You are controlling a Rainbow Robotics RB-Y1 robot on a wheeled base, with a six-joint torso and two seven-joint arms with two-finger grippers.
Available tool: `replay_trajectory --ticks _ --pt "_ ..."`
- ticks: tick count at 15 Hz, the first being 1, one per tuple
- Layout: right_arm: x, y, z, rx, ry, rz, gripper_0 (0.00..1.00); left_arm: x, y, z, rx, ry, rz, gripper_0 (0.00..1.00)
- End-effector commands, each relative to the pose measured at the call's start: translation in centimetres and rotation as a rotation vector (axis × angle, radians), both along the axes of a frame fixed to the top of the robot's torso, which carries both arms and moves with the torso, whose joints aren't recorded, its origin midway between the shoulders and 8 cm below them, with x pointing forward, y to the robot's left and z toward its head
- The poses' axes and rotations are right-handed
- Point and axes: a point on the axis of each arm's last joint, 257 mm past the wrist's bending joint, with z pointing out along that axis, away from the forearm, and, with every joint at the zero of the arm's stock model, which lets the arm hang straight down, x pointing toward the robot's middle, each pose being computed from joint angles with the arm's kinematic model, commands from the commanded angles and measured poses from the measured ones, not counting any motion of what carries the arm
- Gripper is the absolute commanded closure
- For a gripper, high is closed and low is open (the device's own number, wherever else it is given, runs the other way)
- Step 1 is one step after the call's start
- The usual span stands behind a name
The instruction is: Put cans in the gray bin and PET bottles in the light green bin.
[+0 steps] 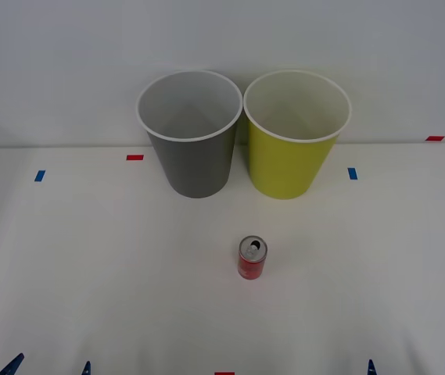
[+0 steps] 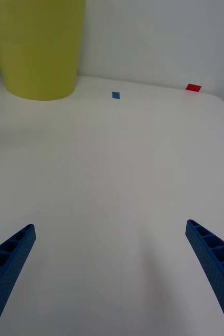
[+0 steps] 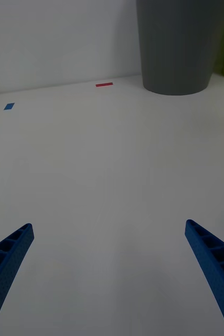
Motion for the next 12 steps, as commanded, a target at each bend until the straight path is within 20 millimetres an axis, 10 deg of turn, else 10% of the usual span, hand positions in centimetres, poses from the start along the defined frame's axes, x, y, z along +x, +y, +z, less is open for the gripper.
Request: replay_trajectory --ticks 1,12 --pt "0.0 0.0 0.0 0.0 0.0 0.0 0.0 0.0 0.0 0.0 0.0 0.0 0.0 0.0" --pt "0.0 0.0 0.0 0.0 0.0 0.0 0.0 0.0 0.0 0.0 0.0 0.0 0.0 0.0"
